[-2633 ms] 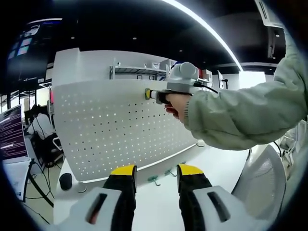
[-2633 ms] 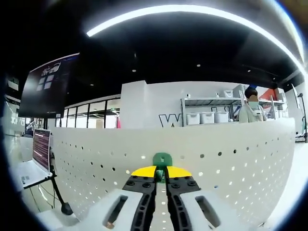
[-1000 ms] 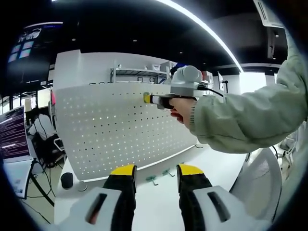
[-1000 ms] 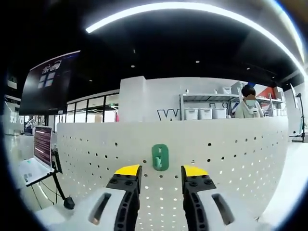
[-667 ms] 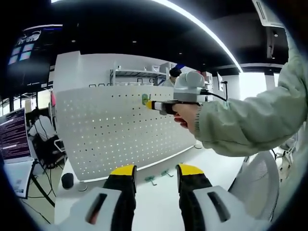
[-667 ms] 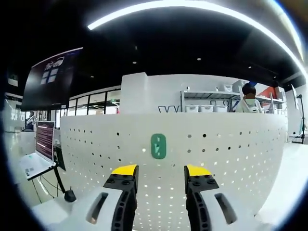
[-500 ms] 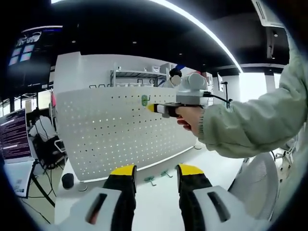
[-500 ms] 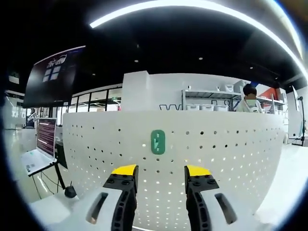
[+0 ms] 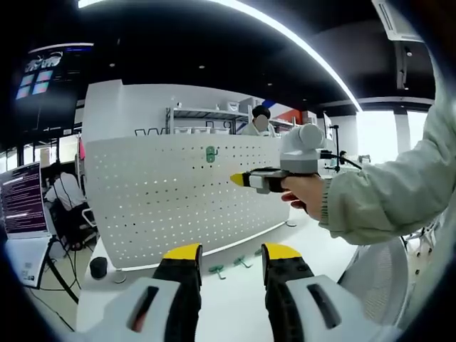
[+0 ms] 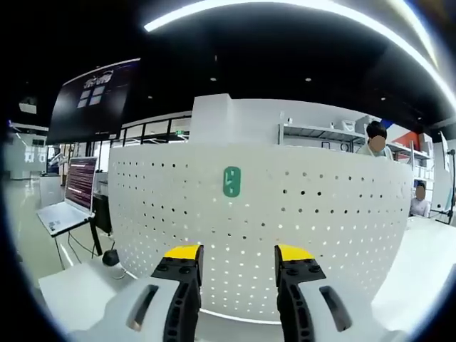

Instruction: Insert the hook assembly into the mounting plate slot until the hook locks in place.

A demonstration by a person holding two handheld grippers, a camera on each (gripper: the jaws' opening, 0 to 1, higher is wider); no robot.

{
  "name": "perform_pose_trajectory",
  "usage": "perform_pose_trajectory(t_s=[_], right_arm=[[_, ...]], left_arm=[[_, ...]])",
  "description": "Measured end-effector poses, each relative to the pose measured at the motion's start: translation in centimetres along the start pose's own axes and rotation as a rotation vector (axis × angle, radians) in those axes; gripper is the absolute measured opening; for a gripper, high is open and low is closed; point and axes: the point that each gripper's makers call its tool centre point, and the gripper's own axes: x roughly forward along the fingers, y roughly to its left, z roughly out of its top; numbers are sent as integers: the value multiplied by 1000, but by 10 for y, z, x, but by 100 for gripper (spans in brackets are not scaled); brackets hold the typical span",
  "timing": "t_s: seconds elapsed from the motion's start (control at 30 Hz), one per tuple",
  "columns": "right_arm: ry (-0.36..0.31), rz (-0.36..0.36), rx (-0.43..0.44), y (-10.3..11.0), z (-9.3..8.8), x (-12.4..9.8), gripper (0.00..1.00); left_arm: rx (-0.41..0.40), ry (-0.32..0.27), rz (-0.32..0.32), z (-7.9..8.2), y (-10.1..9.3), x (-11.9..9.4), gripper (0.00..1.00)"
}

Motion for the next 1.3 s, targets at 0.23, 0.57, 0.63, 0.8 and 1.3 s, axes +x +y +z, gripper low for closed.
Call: perform_pose_trajectory(t_s=[0.23, 0.57, 0.63, 0.8, 1.3], right_arm=[[33, 15, -6, -12, -16, -20, 39], [54, 56, 20, -24, -25, -51, 39], [57, 68, 64, -24, -24, -58, 40], [45, 87, 79, -25, -19, -73, 41], [74, 142, 95, -23, -29, -113, 41]], left_arm=[[1, -9, 4, 3, -14, 3, 35], [1, -11, 11, 2, -29, 8, 35], [-2, -10, 11, 1, -31, 10, 35], [-3, -4, 5, -3, -40, 13, 35], [-11, 6, 3, -10, -47, 18, 35]])
